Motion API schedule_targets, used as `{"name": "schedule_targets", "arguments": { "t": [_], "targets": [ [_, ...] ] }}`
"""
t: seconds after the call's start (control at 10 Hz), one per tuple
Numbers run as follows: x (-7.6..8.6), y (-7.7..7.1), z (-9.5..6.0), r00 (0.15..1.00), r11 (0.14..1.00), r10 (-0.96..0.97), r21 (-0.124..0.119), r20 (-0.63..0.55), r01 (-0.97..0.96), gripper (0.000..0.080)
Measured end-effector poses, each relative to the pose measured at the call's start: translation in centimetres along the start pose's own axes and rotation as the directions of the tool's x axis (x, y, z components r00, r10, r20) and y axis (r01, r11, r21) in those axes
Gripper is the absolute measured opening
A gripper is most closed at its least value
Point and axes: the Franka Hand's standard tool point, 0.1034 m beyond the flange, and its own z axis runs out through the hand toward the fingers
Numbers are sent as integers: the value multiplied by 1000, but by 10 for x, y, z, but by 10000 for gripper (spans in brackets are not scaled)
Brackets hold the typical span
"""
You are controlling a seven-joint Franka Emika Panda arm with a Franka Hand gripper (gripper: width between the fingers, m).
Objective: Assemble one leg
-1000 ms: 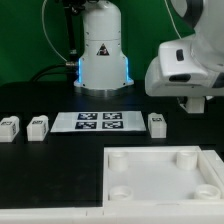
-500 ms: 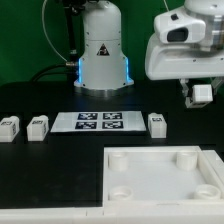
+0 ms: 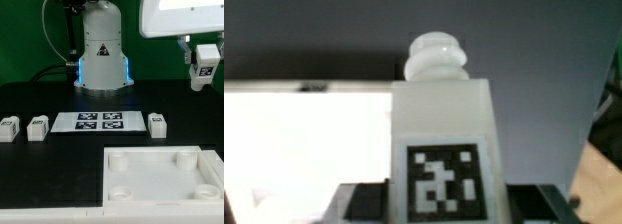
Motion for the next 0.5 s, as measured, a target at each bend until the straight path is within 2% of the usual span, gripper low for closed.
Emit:
{"name": "schedule_targets", "arguments": {
  "t": [0.1, 0.2, 0.3, 0.4, 0.5],
  "targets": [
    [-1, -3, -1, 995, 1000, -7, 26, -99, 10, 290],
    [3, 15, -6, 988, 999, -40, 22, -147, 44, 290],
    [31, 41, -29, 965, 997, -75, 6, -253, 79, 290],
    [54, 62, -45, 932, 994, -108, -15, -345, 110, 290],
    [68, 76, -46, 924, 994, -112, -30, -365, 108, 290]
  ]
}}
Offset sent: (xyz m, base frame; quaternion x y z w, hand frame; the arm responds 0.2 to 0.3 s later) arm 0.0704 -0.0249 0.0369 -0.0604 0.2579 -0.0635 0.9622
